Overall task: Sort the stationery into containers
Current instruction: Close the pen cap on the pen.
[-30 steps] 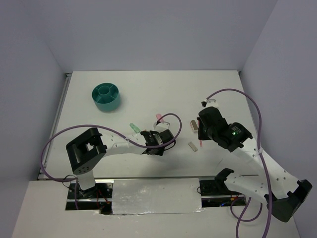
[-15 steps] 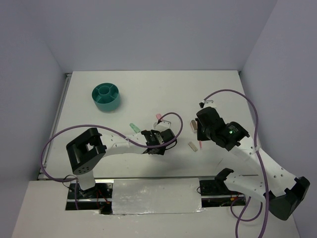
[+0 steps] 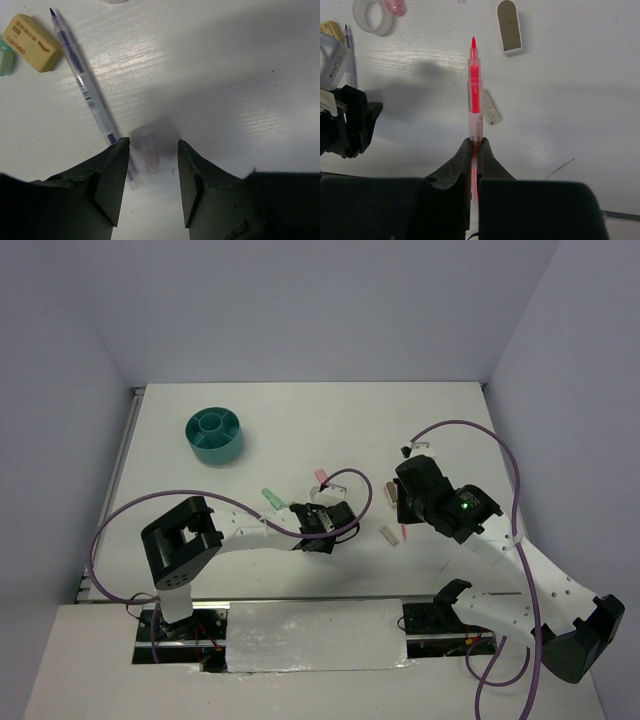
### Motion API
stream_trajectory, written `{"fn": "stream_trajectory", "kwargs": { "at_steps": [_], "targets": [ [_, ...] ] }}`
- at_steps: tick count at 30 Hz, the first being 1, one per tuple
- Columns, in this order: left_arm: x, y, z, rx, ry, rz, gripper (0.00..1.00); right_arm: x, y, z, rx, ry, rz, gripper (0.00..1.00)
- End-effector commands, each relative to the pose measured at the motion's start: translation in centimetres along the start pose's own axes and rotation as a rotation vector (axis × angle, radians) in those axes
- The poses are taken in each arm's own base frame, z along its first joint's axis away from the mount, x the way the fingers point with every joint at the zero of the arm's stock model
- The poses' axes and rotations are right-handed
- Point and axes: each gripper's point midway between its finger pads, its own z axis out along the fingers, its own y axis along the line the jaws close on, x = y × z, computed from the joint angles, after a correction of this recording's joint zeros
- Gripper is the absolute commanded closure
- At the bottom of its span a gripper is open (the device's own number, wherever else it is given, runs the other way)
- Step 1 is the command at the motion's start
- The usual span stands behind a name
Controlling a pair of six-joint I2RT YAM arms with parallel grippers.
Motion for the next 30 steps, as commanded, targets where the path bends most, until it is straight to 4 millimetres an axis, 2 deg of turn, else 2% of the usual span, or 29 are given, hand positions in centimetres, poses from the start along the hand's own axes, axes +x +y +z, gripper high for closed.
{"fn": "stream_trajectory", "kwargs": {
  "at_steps": [1,11,19,26,30],
  "targets": [
    [-0.5,-0.8,0.4,-0.002,-0.006,-0.03,0.45,-0.5,0.1,0.1,-0.004,-0.027,-0.006,1.0],
    [0.8,-0.6,0.7,-0.009,0.031,-0.058,0.48,-0.7,0.0,0.0,0.005,-0.033,-0.006,1.0],
    [2.3,0.3,0.3,-0.044,0.068,-0.1,0.48,-0.7,-0.1,-0.1,0.008,-0.035,-0.006,1.0],
    [3.3,-0.3,0.2,-0.009,0.103,-0.136,0.49,-0.8,-0.2,-0.2,0.008,-0.039,-0.008,1.0],
    [3.5,0.2,-0.2,-0.014,0.107,-0.142,0.49,-0.9,-0.3,-0.4,0.011,-0.04,-0.009,1.0]
  ]
}}
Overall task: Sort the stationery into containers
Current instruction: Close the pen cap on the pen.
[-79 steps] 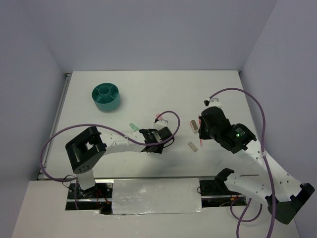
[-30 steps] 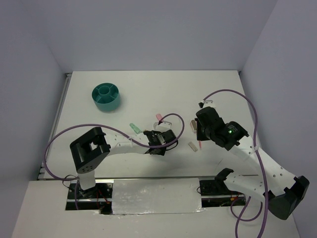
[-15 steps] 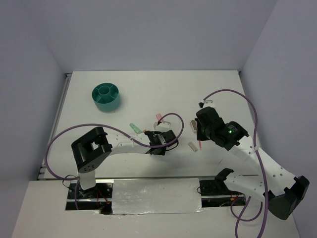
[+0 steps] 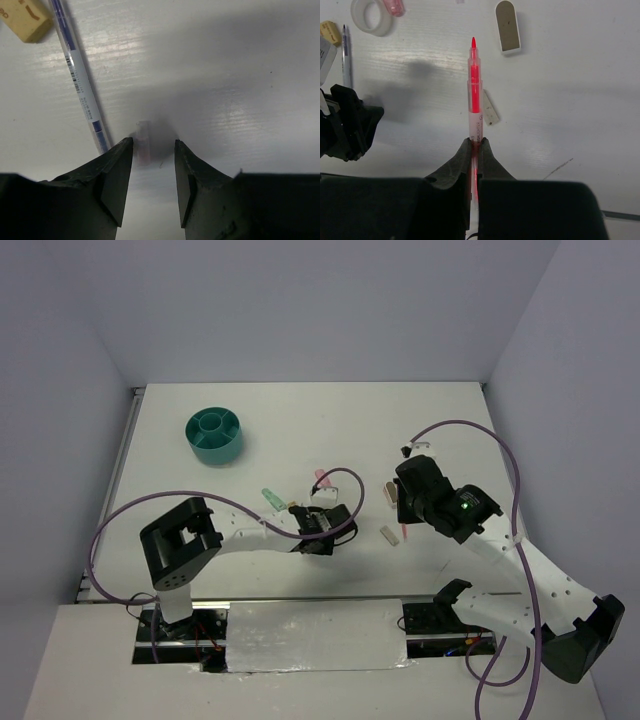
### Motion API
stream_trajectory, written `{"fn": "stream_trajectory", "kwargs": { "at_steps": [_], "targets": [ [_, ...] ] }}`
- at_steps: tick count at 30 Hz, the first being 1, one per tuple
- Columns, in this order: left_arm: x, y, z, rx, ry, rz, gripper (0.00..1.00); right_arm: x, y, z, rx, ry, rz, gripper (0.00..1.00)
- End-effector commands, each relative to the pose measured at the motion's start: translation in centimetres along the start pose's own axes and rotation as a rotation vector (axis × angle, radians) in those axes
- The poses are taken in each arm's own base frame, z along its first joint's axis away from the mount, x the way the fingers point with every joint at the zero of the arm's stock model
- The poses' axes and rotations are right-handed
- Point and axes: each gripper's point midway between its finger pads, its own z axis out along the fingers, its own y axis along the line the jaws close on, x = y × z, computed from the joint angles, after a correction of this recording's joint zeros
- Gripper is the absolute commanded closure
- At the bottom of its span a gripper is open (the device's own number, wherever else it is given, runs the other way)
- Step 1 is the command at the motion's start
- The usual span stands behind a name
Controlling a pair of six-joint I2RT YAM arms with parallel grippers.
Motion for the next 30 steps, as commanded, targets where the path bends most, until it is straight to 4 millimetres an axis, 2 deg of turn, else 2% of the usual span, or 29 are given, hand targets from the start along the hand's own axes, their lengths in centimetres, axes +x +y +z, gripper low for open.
{"fn": "stream_trajectory", "kwargs": {
  "at_steps": [1,6,15,20,25,27,29,30],
  "targets": [
    [2.2,1.4,-0.5,-0.023,0.068,0.006,0.5,-0.9,-0.2,-0.4,0.007,-0.041,-0.006,1.0],
    [2.6,2.2,-0.5,-0.043,0.071,0.011,0.53,-1.1,0.0,-0.4,0.0,-0.041,-0.004,1.0],
    [3.5,1.9,1.1,-0.053,0.097,0.041,0.53,-1.1,0.2,-0.3,-0.006,-0.04,-0.006,1.0],
    [3.5,1.9,1.1,-0.052,0.097,0.034,0.67,-0.7,0.0,-0.2,0.0,-0.031,-0.01,1.0],
    [4.0,2.2,1.3,-0.054,0.106,0.036,1.0,-0.7,0.4,-0.1,-0.027,-0.041,-0.005,1.0],
    [3.7,2.2,1.0,-0.046,0.095,0.035,1.0,-0.1,1.3,0.1,-0.082,-0.027,-0.017,1.0],
    [3.2,2.2,0.6,-0.03,0.069,0.041,1.0,-0.7,2.7,-0.1,-0.171,-0.07,-0.019,1.0],
    [2.0,1.7,-0.5,0.01,0.033,0.016,1.0,0.4,4.0,0.0,-0.255,-0.047,-0.032,1.0]
  ]
}}
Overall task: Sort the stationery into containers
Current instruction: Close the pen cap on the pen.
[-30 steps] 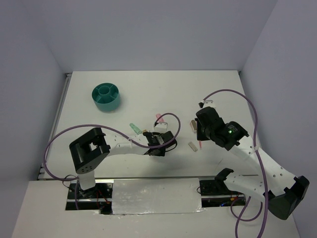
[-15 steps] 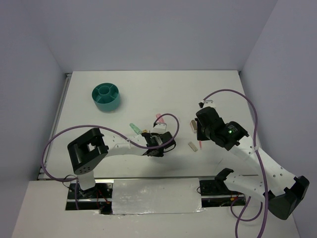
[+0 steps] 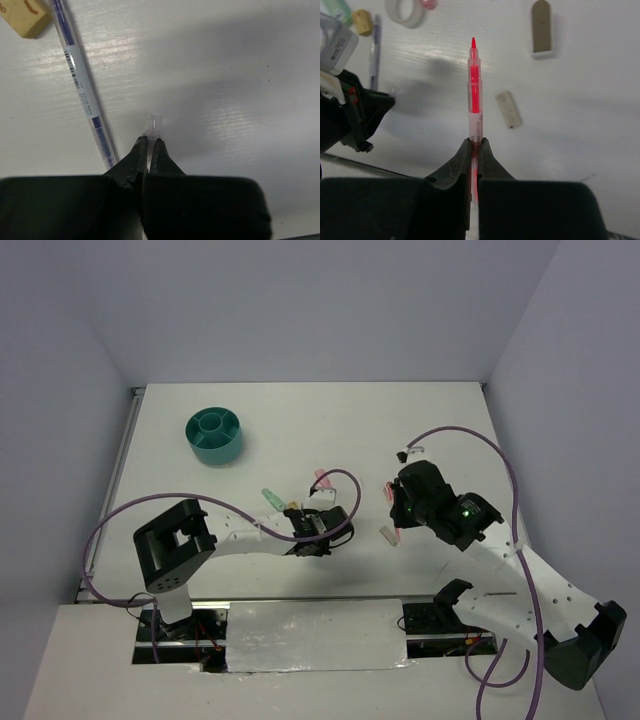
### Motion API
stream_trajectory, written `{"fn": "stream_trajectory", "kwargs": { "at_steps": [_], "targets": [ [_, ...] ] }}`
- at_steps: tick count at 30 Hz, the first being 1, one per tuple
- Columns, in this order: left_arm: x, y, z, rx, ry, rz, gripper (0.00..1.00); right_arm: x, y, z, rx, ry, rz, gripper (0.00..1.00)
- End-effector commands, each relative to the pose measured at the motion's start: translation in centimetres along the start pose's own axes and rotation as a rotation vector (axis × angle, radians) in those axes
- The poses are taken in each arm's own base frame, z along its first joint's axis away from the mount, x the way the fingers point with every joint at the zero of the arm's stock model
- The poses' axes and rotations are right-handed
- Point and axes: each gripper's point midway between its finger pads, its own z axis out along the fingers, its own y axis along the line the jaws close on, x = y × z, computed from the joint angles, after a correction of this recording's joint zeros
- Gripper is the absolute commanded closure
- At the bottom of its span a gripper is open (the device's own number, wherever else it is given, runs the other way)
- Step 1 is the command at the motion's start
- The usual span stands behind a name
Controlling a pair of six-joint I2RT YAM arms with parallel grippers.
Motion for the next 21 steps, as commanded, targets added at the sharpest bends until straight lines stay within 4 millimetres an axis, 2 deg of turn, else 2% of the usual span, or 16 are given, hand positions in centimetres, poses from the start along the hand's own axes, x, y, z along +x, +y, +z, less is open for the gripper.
{"fn": "stream_trajectory", "kwargs": {
  "at_steps": [1,3,4,5,8,9,10,11,13,14,16,17,18,19,20,21],
  "targets": [
    [0.9,1.6,-0.8,-0.01,0.009,0.016,1.0,-1.3,4.1,-0.6,-0.254,-0.107,-0.017,1.0],
    [-1.3,1.1,-3.3,0.058,-0.067,-0.014,1.0,-0.5,5.2,-0.6,-0.337,-0.126,-0.015,1.0],
    [-2.3,0.9,-4.2,0.082,-0.102,-0.032,1.0,-1.1,6.5,-1.3,-0.422,-0.166,-0.006,1.0],
    [-4.0,0.8,-6.3,0.13,-0.165,-0.056,1.0,-0.6,6.8,-1.6,-0.463,-0.185,0.017,1.0],
    [-6.9,0.3,-10.0,0.249,-0.28,-0.118,1.0,-1.3,8.0,-2.9,-0.569,-0.27,0.082,1.0],
    [-8.6,0.2,-12.7,0.323,-0.341,-0.162,1.0,-1.0,8.2,-2.5,-0.589,-0.283,0.101,1.0],
    [-9.5,0.0,-13.9,0.375,-0.387,-0.184,1.0,-0.8,8.6,-2.7,-0.624,-0.288,0.114,1.0],
    [-10.9,0.0,-16.8,0.459,-0.446,-0.223,1.0,0.3,8.9,-2.4,-0.658,-0.271,0.15,1.0],
    [-12.4,-0.3,-19.6,0.584,-0.536,-0.267,1.0,-0.4,10.5,-3.7,-0.777,-0.333,0.177,1.0],
    [-13.1,0.1,-22.2,0.67,-0.588,-0.301,1.0,1.0,11.4,-3.6,-0.832,-0.293,0.214,1.0],
    [-13.5,0.4,-24.0,0.761,-0.645,-0.34,1.0,-0.4,12.8,-6.1,-0.946,-0.377,0.277,1.0],
    [-14.5,0.8,-26.5,0.84,-0.708,-0.386,1.0,-0.3,13.1,-6.0,-0.952,-0.396,0.299,1.0],
    [-14.7,1.0,-27.5,0.879,-0.73,-0.399,1.0,-0.4,14.6,-8.0,-1.039,-0.424,0.285,1.0],
    [-14.5,1.3,-27.7,0.898,-0.742,-0.407,1.0,-0.5,15.2,-8.6,-1.059,-0.434,0.278,1.0],
    [-15.0,1.6,-29.3,0.95,-0.782,-0.426,1.0,-1.4,15.7,-9.6,-1.07,-0.468,0.278,1.0],
    [-14.8,1.5,-29.7,0.974,-0.791,-0.411,1.0,-0.6,17.4,-10.2,-1.101,-0.445,0.221,1.0]
  ]
}}
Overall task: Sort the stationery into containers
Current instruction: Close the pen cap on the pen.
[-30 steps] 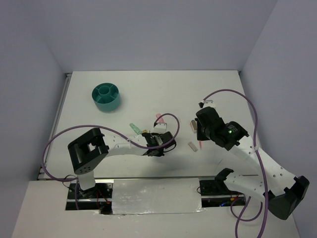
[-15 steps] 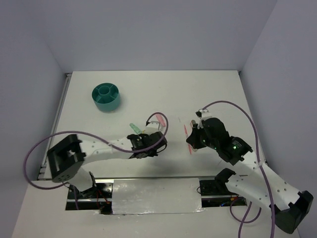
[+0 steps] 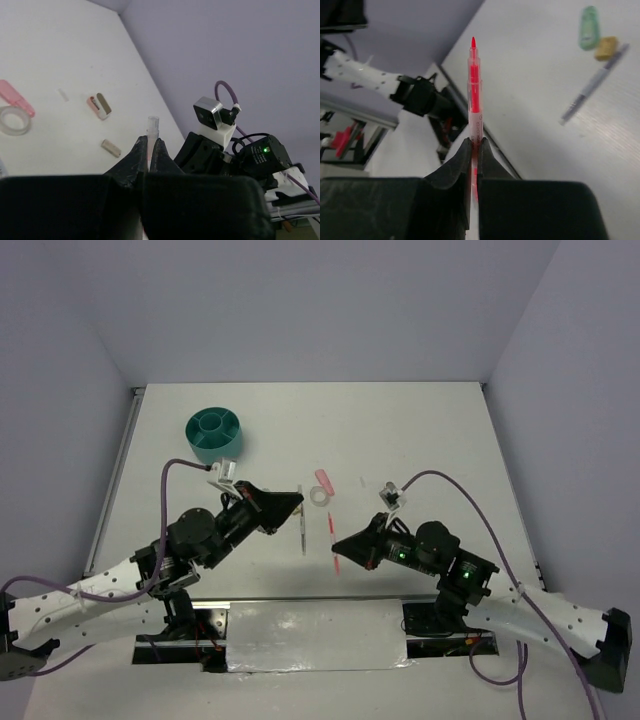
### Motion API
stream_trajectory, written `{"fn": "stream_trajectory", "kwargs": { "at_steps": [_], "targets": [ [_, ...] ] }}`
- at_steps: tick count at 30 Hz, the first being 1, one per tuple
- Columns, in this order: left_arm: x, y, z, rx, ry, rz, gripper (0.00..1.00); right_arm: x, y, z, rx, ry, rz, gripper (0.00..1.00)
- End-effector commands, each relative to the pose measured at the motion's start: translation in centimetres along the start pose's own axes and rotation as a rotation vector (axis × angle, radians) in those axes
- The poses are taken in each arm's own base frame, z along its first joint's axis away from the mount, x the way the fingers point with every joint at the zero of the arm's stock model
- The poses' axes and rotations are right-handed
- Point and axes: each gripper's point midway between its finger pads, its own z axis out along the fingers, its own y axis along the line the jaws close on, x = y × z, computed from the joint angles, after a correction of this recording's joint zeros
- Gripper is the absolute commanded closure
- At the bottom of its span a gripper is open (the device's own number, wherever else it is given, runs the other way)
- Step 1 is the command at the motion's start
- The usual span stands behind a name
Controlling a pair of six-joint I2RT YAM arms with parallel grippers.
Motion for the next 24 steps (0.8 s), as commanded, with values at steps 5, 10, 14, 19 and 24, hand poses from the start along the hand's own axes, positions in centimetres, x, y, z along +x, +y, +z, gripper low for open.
{"fn": "stream_trajectory", "kwargs": {
  "at_steps": [5,10,14,19,24],
  "targets": [
    [-3.1,-5.5,-1.4,0.271,-0.09,0.02,1.0,-4.8,10.5,2.3,-0.188,-0.143,-0.091,1.0],
    [-3.8,-5.4,-3.0,0.324,-0.138,0.009,1.0,-4.9,11.8,2.8,-0.213,-0.148,-0.103,1.0],
    [-3.7,-4.9,-3.5,0.326,-0.152,0.013,1.0,-5.3,12.3,2.7,-0.208,-0.159,-0.122,1.0],
    [-4.4,-4.7,-4.3,0.342,-0.195,-0.014,1.0,-5.7,12.4,3.0,-0.188,-0.154,-0.136,1.0],
    [-4.7,-4.6,-4.3,0.337,-0.205,-0.011,1.0,-5.6,13.4,3.2,-0.218,-0.132,-0.138,1.0]
  ]
}}
